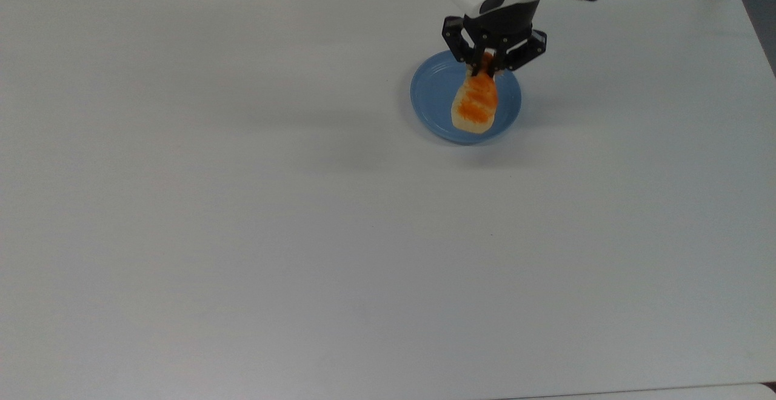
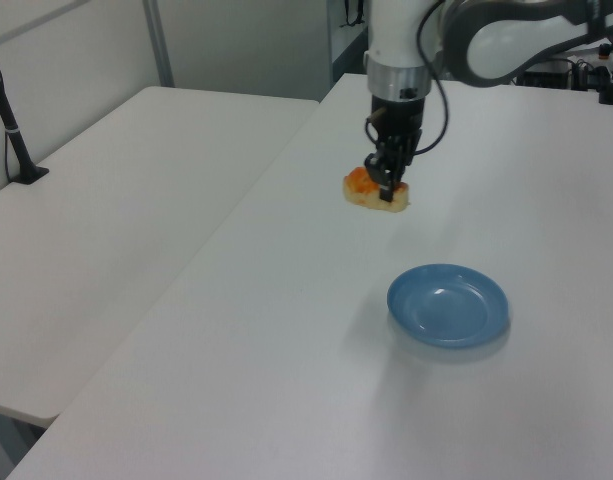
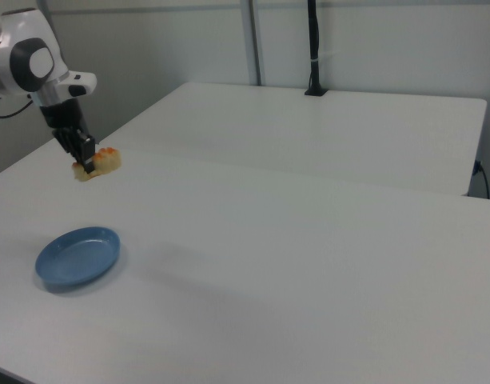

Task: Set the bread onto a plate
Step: 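Lift the bread roll and carry it over the blue plate, then lower the roll onto the plate and open the gripper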

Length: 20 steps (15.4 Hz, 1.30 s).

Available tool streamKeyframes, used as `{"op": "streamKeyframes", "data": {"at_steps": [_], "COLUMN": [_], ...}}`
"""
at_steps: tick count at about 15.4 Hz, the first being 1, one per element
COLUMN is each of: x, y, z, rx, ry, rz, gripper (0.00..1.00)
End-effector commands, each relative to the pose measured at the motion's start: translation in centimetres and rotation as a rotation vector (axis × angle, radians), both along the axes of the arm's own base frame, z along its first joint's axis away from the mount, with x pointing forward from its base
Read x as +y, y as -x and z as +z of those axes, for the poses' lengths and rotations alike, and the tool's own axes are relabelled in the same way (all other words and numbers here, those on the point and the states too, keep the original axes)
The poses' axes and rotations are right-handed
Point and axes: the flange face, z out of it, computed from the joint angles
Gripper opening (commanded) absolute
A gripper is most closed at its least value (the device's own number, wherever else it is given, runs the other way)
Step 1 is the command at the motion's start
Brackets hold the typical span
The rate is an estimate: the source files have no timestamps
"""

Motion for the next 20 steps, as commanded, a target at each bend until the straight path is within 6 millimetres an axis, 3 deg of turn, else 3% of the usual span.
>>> {"op": "streamKeyframes", "data": {"at_steps": [1,6,9,17,20], "x": [0.2,2.0,1.9,1.6,1.6], "y": [5.0,8.2,8.8,9.6,9.6], "z": [-2.3,-7.1,-8.4,-10.2,-10.2], "rx": [0.055,0.091,0.110,0.134,0.139], "ry": [0.036,0.077,0.085,0.127,0.128], "rz": [0.094,0.157,0.158,0.143,0.135], "gripper": [0.18,0.18,0.19,0.31,0.57]}}
